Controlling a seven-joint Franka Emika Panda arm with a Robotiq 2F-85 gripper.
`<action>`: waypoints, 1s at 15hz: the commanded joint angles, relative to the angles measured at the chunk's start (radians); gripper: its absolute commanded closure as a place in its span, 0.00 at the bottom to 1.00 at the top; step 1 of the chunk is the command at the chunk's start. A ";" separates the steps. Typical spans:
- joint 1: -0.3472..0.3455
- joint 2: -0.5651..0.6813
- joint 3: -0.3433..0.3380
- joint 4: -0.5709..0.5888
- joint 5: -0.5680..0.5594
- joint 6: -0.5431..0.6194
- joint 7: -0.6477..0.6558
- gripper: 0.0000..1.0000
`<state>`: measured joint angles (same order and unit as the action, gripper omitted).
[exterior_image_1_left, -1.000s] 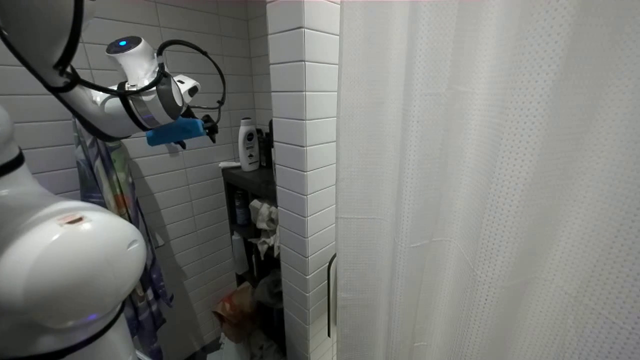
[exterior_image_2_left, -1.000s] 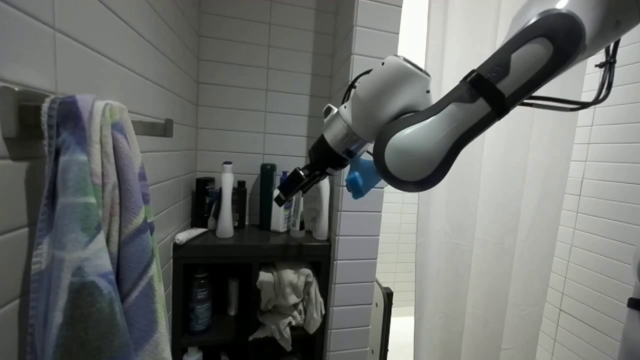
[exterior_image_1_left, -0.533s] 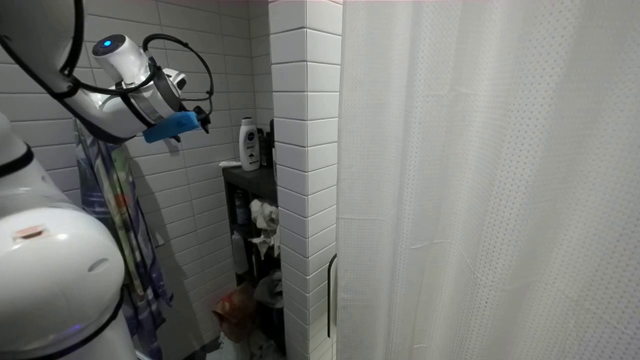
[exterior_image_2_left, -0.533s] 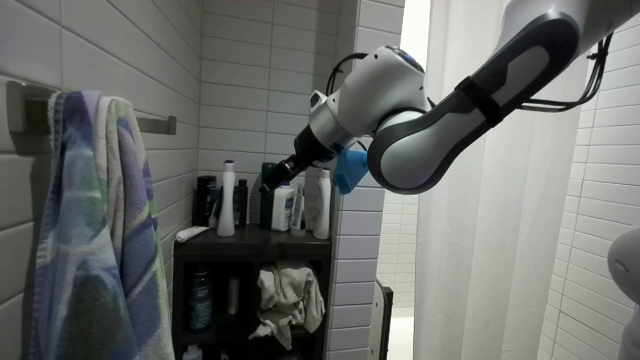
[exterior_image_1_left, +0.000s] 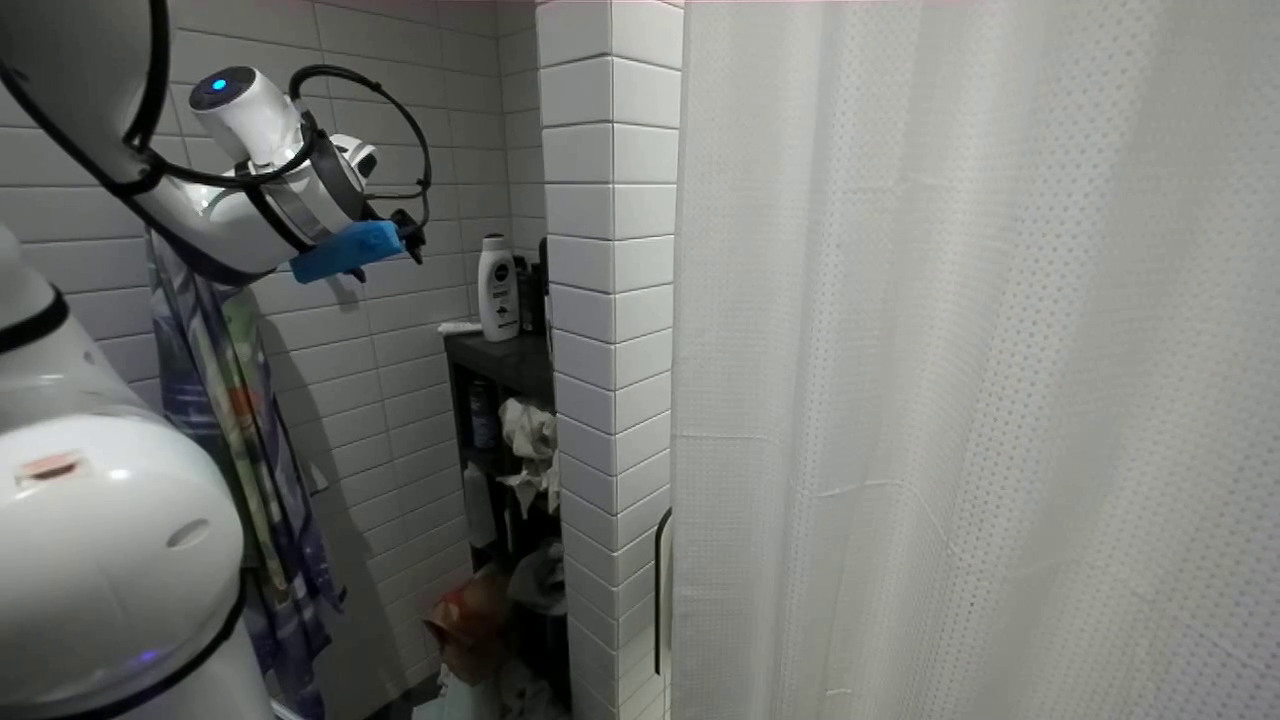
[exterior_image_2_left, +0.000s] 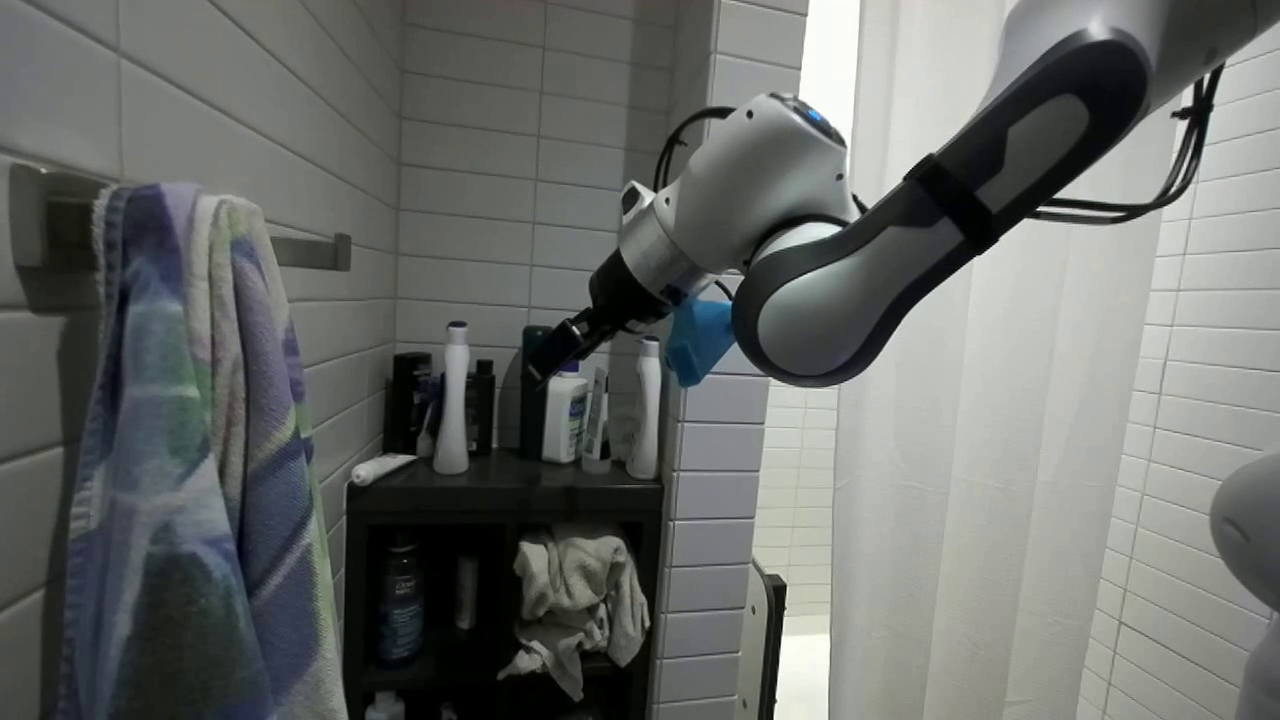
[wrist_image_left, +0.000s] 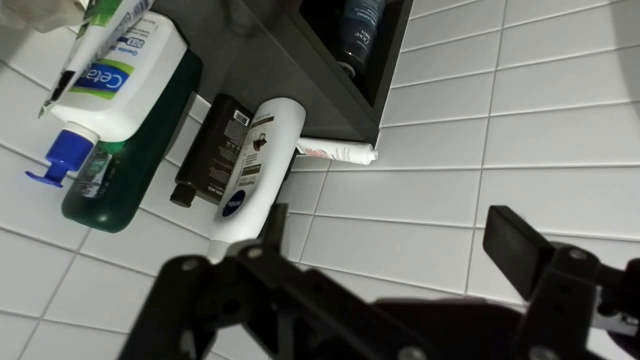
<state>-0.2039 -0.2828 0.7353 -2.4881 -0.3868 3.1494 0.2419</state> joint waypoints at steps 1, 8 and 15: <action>0.000 0.000 0.000 0.000 0.000 0.000 0.000 0.00; -0.035 0.011 0.042 0.022 0.000 -0.013 0.038 0.00; -0.264 0.011 0.295 0.133 -0.057 -0.099 0.196 0.00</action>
<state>-0.3343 -0.2652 0.9011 -2.3974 -0.3896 3.0779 0.3445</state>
